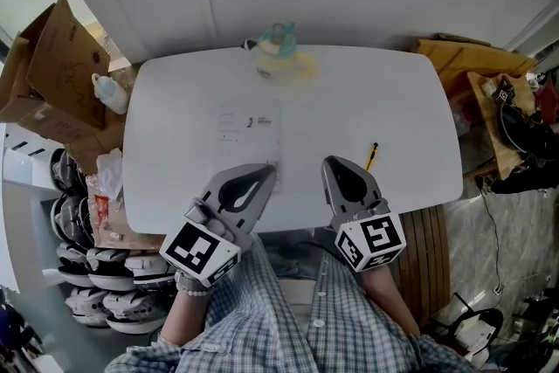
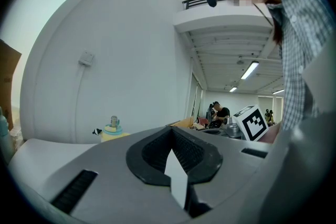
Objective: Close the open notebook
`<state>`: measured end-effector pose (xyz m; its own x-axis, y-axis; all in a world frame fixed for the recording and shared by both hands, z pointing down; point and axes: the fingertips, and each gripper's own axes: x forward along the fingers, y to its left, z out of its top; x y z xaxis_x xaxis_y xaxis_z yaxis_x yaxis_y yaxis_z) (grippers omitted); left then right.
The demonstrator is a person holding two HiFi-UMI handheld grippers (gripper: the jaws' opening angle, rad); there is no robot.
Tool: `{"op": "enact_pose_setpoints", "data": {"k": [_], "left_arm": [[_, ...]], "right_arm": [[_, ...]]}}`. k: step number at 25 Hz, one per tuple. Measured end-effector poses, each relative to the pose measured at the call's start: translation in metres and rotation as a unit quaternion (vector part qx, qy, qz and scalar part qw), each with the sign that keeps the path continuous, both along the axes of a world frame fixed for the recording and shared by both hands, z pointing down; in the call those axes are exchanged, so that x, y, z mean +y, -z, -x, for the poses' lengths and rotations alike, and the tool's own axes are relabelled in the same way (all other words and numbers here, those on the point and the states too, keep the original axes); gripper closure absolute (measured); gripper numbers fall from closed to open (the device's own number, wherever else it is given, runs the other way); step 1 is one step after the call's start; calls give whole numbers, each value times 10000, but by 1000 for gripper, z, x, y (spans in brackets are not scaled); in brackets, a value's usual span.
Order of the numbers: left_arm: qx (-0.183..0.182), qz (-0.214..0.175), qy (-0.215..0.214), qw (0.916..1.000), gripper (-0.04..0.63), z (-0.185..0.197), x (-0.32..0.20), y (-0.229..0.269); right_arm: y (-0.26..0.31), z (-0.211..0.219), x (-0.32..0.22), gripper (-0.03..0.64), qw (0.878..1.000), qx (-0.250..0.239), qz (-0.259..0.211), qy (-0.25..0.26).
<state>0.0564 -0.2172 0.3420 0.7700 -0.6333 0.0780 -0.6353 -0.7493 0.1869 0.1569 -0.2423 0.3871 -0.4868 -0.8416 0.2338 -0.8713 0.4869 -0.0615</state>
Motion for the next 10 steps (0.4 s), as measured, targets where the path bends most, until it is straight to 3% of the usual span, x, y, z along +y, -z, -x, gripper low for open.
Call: {"op": "enact_pose_setpoints", "data": {"k": [10], "left_arm": [[1, 10, 18, 10000, 589, 2, 0, -1]], "right_arm": [[-4, 4, 2, 586, 10000, 5, 47, 56]]}}
